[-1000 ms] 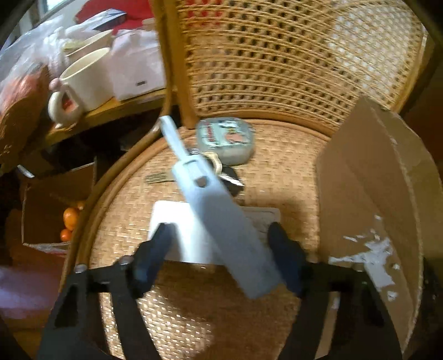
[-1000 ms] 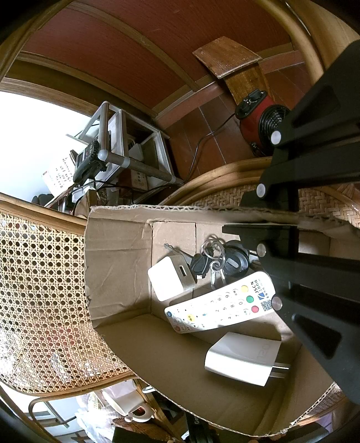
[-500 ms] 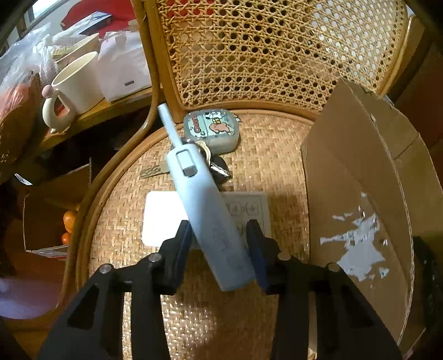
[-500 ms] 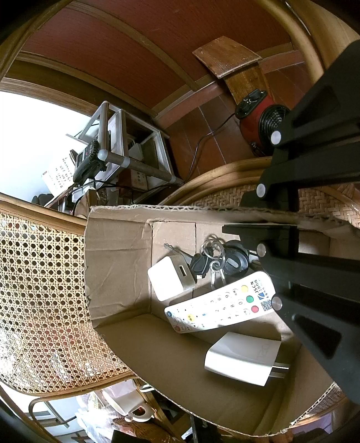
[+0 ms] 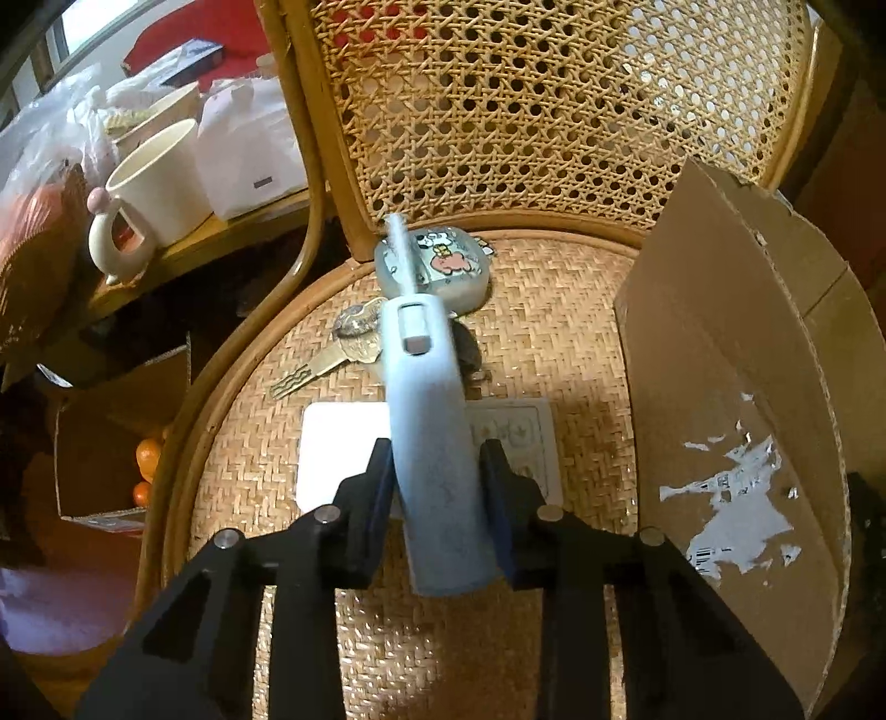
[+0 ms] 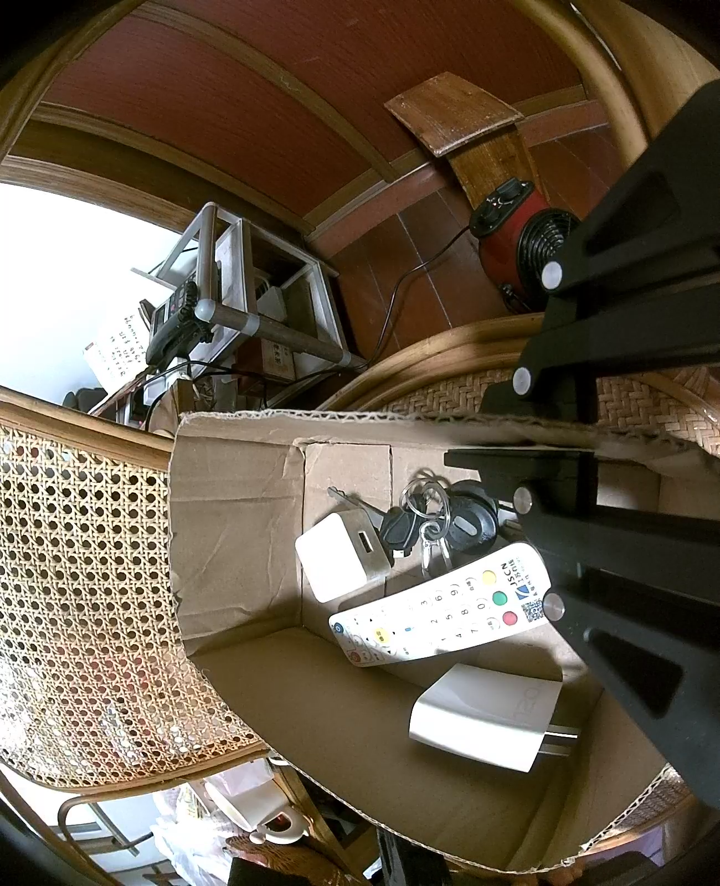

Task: Organize rigid objects
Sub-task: 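Grasp the white power bank with the left tool and lift it, then carry the power bank into the cardboard box and lower it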

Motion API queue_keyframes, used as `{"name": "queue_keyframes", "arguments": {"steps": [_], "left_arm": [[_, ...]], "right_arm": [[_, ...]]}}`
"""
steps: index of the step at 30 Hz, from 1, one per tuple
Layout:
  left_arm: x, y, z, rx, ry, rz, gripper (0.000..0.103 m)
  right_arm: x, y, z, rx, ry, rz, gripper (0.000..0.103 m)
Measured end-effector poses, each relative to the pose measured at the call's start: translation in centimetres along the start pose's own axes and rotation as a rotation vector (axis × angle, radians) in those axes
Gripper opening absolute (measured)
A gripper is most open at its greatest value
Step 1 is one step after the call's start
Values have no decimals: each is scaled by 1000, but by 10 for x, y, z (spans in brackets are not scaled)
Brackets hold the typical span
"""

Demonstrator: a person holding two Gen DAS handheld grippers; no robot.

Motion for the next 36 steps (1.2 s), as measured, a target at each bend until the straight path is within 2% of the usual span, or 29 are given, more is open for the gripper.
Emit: {"name": "queue_keyframes", "arguments": {"steps": [4, 11, 19, 24, 27, 36], "left_arm": [[-9, 0, 1, -38, 31, 50, 27], [-17, 6, 9, -53, 35, 100, 26], [-21, 28, 17, -32, 44, 154, 26], [-23, 49, 25, 15, 9, 169, 26], [-34, 55, 28, 19, 29, 183, 26], [-70, 85, 29, 143, 64, 103, 26]], "right_arm": [[0, 0, 0, 0, 0, 0, 6], [0, 0, 0, 0, -1, 0, 6], [0, 0, 0, 0, 0, 0, 6], [-1, 0, 0, -1, 0, 0, 6], [0, 0, 0, 0, -1, 0, 6], [0, 0, 0, -1, 0, 0, 6]]}}
Point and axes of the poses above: each gripper's, at about its wrist camera, not at the fingertips, and y roughly against the way its jaws point, x to its right, z to its underside, the point moved 3 cm from there along -y, roughly the way its jaws point, and after that the axes turned 14 degrees about -z, right-handed, at the moved point
